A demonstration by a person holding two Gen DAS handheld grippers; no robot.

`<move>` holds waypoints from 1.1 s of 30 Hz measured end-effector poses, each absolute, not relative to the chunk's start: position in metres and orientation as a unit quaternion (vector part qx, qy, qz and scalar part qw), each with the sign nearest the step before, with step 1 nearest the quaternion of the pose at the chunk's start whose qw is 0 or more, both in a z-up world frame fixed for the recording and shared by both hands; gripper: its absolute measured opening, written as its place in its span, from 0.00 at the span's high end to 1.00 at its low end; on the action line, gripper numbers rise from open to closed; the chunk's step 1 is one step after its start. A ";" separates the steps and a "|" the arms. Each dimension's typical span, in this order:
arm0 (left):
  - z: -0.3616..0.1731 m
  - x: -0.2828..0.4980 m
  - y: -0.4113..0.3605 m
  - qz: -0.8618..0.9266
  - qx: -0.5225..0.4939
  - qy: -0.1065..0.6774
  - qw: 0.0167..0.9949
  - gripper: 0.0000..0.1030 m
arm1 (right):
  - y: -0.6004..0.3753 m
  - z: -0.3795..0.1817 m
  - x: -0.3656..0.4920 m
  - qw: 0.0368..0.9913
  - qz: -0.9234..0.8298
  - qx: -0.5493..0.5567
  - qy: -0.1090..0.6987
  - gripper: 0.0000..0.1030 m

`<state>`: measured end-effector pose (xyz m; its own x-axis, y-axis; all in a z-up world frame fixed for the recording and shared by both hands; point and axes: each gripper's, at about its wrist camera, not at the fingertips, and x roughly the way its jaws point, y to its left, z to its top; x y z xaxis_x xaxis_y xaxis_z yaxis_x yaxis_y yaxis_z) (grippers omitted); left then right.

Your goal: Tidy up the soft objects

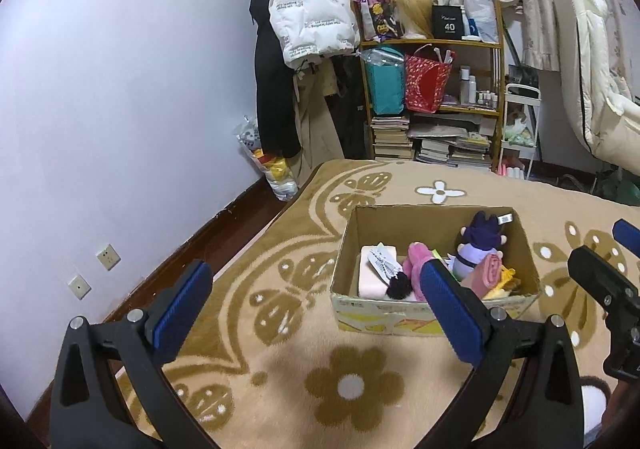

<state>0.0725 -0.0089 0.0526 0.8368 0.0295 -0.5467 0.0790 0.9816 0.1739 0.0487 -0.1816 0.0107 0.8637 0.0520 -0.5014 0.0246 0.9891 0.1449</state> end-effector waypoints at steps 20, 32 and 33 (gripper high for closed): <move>0.060 0.014 -0.006 -0.021 0.105 0.279 0.954 0.00 | -0.171 0.019 -0.004 0.966 -0.011 0.063 0.250 0.00; 0.032 0.014 -0.008 -0.051 0.101 0.285 0.952 0.00 | -0.175 -0.006 -0.010 0.961 -0.014 0.070 0.266 0.00; 0.029 0.015 -0.010 -0.053 0.104 0.290 0.950 0.00 | -0.175 -0.008 -0.010 0.961 -0.016 0.066 0.267 0.00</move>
